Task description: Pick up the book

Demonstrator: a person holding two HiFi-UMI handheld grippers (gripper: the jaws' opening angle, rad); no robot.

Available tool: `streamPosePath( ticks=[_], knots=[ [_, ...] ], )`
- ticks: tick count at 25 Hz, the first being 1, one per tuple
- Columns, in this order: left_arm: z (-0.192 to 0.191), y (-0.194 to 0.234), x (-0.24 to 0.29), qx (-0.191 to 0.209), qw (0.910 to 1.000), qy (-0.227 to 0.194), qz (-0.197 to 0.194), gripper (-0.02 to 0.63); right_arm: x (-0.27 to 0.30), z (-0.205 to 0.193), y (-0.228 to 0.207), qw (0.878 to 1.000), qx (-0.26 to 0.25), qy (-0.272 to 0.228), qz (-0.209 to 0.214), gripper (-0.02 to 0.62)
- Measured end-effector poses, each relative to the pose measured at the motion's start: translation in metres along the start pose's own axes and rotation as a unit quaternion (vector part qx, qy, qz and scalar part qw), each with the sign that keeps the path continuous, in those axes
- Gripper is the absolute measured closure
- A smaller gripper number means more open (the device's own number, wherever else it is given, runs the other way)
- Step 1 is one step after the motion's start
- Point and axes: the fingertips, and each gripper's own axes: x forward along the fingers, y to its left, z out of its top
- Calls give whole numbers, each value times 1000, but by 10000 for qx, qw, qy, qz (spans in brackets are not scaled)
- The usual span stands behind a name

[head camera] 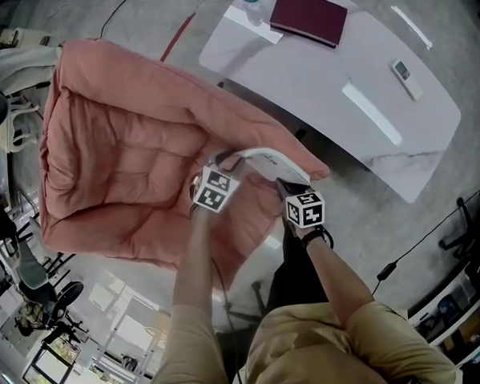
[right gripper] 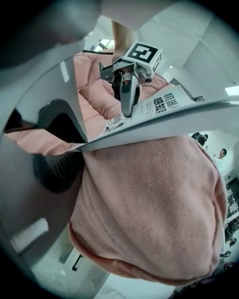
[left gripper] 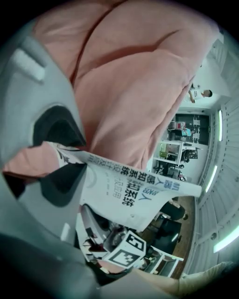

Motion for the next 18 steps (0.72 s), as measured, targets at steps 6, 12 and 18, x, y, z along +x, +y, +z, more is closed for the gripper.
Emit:
streamPosePath(
  ticks=[6,12,18],
  knots=[
    [-21,-28,-19,116,9998,181,36,557,-17,-5,9,9997,-191,113,-25,552],
    [-33,-64,-49,-546,9983,-36,180,563,-44,-7,15,9999,-96,133,-1,558],
    [-22,-101,-96,-264,9981,-550,62,563,-60,-7,25,9993,-269,103,247,569]
  ],
)
